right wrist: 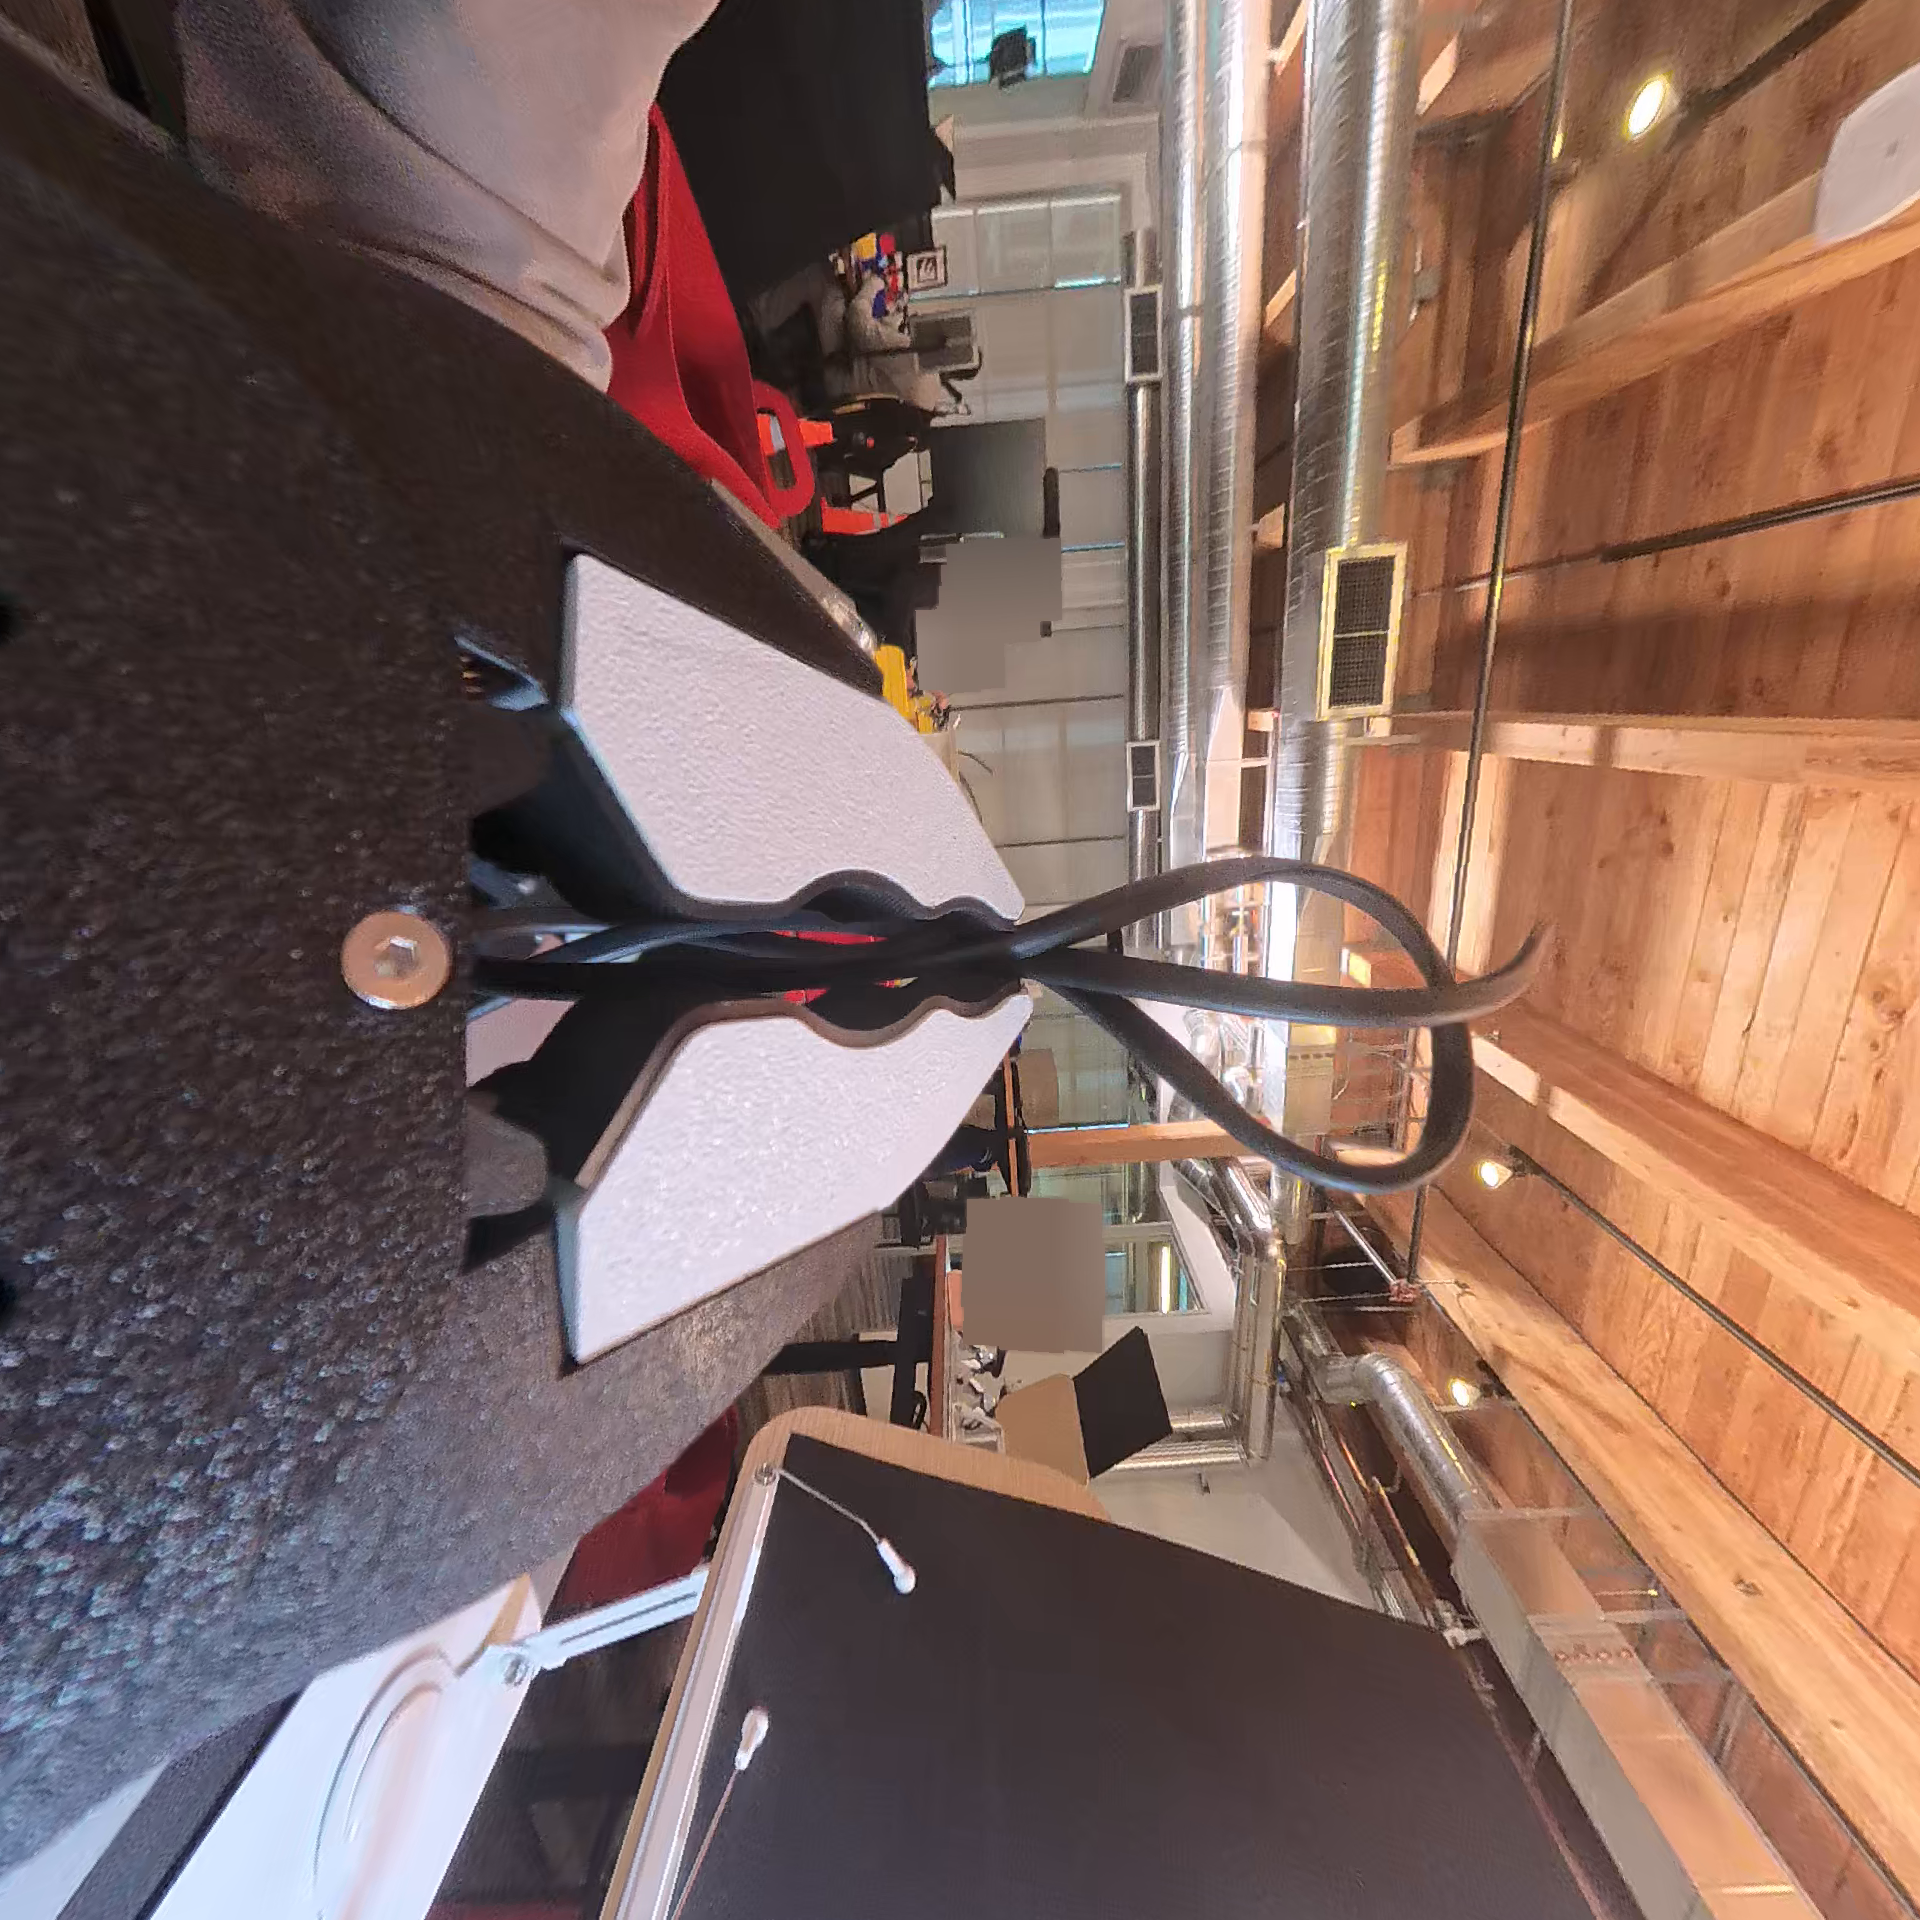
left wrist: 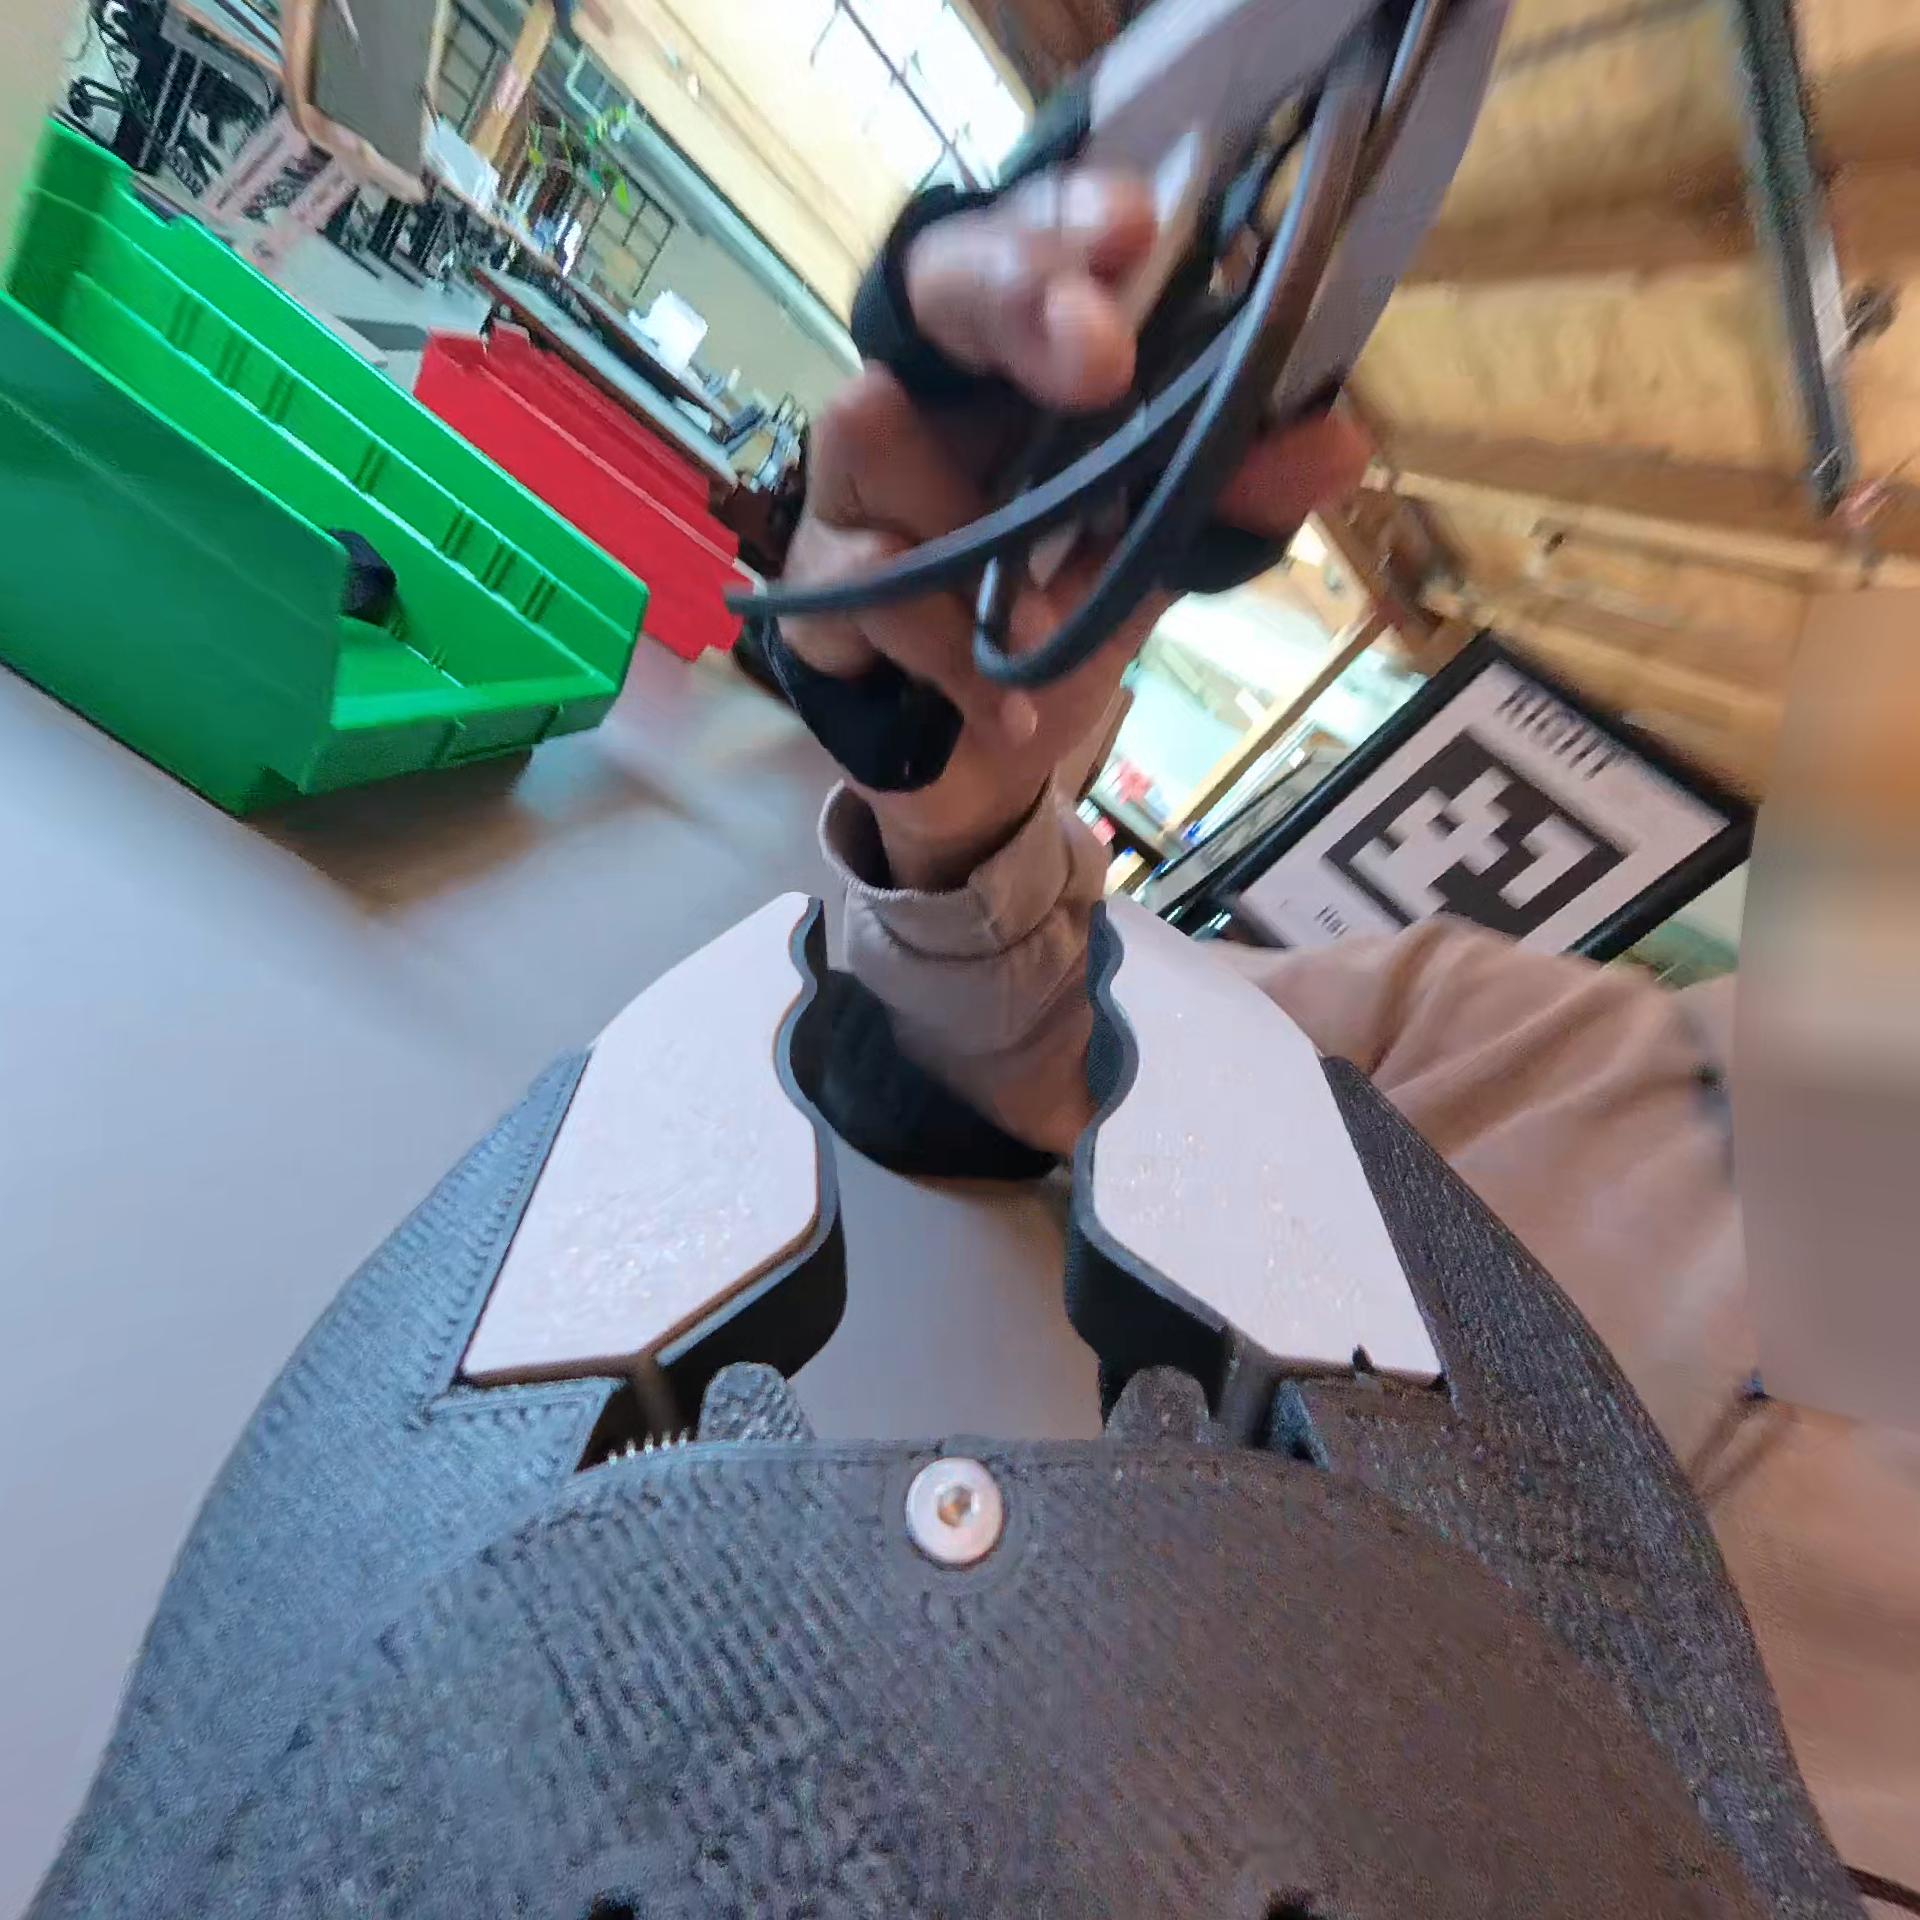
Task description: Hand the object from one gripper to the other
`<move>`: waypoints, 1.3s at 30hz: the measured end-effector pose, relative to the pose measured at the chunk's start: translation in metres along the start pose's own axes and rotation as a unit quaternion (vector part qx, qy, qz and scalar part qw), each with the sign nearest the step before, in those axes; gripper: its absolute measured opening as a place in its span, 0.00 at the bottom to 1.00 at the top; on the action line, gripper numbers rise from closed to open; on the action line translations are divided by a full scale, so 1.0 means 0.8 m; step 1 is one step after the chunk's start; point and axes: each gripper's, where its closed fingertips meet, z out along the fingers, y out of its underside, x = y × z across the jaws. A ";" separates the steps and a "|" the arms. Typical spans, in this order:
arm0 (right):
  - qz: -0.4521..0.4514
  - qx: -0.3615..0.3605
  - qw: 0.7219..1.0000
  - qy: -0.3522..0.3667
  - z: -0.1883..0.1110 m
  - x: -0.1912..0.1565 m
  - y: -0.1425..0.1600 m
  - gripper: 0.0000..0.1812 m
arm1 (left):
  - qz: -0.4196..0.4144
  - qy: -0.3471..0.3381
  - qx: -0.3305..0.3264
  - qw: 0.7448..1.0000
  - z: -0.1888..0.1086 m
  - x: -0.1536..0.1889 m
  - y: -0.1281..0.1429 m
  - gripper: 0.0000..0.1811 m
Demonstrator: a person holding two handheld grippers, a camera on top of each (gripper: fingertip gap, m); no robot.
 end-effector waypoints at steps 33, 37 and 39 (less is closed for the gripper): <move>-0.044 -0.188 0.981 0.014 -0.002 0.025 0.096 0.12 | 0.395 -0.338 0.020 0.854 -0.103 0.006 -0.109 0.00; -0.030 -0.301 0.953 -0.009 -0.018 0.030 0.134 0.33 | 0.429 -0.372 0.033 0.822 -0.139 0.029 -0.138 0.00; -0.041 -0.339 0.940 -0.005 -0.028 0.037 0.143 0.37 | 0.445 -0.380 0.033 0.810 -0.154 0.040 -0.148 0.01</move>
